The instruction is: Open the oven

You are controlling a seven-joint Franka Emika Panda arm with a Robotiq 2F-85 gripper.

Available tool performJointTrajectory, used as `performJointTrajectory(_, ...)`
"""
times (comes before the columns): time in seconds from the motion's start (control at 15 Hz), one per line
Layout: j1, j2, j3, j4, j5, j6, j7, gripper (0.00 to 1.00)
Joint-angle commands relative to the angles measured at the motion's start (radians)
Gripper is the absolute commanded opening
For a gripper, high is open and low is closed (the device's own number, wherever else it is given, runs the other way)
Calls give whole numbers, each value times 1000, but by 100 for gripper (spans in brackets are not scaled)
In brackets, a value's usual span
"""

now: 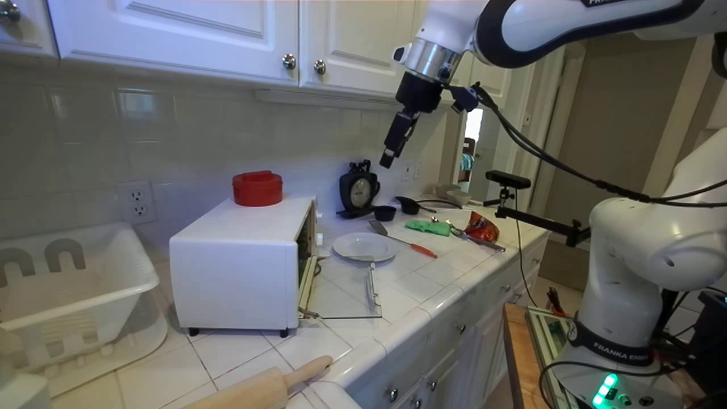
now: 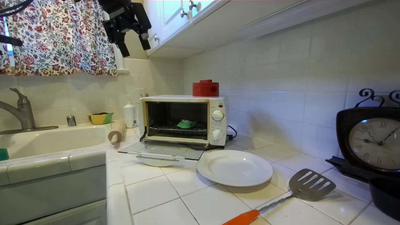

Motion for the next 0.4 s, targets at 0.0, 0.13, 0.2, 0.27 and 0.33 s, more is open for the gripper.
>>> performJointTrajectory(0.0, 0, 2, -2, 2, 0, 8, -8, 100)
performJointTrajectory(0.13, 0, 2, -3, 2, -1, 11, -13, 100)
performJointTrajectory(0.2, 0, 2, -3, 2, -1, 11, -13, 100)
performJointTrajectory(0.27, 0, 2, -3, 2, -2, 12, -14, 100)
performJointTrajectory(0.33, 0, 2, -3, 2, -2, 12, -14, 100)
